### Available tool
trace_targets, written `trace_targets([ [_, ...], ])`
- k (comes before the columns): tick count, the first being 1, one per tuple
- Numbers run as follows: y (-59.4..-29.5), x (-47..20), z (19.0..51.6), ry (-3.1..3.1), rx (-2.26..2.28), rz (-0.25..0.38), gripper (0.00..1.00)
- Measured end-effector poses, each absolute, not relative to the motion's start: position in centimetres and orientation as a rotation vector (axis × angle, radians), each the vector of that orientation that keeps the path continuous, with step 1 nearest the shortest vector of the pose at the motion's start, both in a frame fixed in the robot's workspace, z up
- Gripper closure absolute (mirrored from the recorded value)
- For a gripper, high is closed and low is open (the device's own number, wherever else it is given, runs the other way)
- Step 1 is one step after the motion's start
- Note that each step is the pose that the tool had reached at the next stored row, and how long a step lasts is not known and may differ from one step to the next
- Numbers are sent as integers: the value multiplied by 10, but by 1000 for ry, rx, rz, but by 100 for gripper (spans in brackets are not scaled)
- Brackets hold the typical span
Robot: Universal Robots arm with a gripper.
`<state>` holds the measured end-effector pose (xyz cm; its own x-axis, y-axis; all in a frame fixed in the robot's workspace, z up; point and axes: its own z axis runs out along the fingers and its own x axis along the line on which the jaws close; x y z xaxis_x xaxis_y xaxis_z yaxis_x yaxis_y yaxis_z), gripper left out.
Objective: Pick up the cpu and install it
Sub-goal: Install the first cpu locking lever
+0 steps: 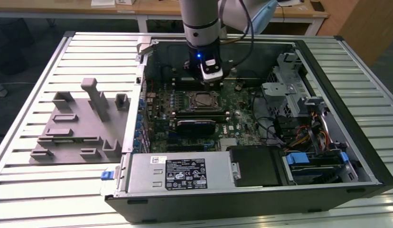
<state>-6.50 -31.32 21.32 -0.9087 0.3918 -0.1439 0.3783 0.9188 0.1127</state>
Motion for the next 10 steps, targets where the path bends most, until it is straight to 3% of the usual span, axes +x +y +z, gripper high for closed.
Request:
trace_targets([
  [10,-327,-65,209,2961,599,98,89],
])
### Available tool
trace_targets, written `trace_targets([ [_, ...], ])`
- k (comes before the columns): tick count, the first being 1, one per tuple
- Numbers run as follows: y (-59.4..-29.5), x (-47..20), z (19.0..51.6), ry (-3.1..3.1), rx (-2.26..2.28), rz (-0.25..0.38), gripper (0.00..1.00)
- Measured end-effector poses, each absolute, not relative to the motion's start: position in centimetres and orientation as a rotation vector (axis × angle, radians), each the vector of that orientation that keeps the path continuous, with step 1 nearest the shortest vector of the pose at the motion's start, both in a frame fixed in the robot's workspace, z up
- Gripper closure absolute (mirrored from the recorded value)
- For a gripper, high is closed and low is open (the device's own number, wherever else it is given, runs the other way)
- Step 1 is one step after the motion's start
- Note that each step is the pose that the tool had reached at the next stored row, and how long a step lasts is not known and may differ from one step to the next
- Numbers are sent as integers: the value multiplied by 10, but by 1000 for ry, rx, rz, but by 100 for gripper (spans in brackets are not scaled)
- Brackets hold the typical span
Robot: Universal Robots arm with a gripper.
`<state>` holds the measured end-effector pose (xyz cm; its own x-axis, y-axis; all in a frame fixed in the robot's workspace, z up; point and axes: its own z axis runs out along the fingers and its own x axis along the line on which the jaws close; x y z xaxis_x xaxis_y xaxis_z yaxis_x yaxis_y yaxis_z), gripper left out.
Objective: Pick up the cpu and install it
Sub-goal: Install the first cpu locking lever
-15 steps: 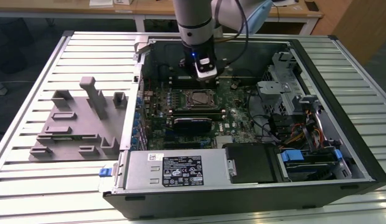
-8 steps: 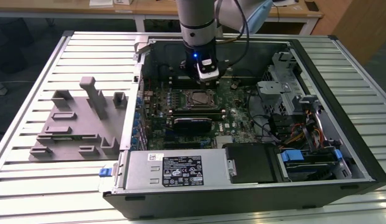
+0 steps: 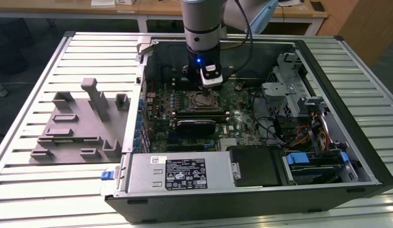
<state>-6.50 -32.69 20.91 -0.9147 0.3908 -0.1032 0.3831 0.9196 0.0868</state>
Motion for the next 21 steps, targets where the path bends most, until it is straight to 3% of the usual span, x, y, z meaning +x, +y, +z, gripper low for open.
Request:
trace_targets([
  [12,-331,-65,208,2990,604,64,89],
  [21,-331,-65,228,2990,604,62,89],
])
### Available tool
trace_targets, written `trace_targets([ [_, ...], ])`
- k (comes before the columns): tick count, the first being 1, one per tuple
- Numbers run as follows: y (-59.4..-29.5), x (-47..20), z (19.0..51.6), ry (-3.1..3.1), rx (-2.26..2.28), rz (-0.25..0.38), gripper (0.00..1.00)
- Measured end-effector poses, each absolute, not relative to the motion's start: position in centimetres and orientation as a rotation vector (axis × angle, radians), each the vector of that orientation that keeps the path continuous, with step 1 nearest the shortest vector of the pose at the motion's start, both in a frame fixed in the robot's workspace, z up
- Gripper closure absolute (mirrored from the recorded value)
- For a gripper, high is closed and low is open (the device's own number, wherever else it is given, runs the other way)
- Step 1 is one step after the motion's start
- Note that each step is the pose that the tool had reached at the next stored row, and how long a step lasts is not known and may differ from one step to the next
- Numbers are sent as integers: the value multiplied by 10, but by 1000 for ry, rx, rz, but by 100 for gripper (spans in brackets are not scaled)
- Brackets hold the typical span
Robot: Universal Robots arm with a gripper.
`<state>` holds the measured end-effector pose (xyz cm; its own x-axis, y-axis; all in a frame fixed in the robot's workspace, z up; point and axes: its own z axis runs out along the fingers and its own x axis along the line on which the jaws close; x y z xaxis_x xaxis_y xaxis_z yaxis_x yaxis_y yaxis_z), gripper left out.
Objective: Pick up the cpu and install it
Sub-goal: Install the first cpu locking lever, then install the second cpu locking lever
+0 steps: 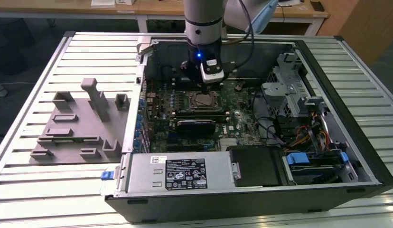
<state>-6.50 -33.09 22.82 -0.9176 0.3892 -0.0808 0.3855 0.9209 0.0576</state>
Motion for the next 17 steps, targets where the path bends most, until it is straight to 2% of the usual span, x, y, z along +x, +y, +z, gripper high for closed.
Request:
trace_targets([
  [17,-331,-65,232,2990,604,62,89],
])
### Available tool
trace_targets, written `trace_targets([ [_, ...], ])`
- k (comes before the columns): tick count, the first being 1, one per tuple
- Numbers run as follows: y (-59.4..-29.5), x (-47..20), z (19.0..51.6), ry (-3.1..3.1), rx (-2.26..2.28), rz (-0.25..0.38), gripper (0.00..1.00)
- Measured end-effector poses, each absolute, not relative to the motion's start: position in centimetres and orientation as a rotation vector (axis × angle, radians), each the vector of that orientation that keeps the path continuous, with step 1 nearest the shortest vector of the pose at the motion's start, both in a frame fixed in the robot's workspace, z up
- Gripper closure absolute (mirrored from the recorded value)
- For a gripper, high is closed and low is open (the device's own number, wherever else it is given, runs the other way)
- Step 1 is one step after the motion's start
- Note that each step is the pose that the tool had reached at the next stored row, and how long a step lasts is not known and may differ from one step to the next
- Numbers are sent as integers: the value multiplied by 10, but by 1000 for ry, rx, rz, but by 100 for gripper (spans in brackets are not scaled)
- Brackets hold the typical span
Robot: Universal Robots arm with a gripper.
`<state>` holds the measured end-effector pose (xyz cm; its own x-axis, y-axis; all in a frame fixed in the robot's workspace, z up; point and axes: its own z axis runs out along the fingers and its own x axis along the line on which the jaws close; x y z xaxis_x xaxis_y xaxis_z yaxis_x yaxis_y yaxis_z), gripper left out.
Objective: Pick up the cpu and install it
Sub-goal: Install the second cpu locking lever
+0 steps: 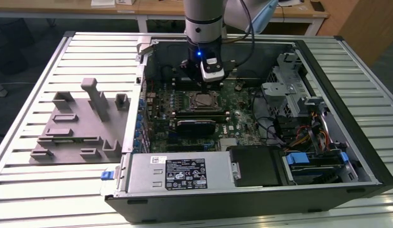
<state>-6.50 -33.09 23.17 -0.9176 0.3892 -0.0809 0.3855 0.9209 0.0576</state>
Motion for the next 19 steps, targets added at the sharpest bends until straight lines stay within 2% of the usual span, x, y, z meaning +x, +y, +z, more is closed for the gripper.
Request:
trace_targets([
  [19,-331,-65,255,2990,604,62,89],
])
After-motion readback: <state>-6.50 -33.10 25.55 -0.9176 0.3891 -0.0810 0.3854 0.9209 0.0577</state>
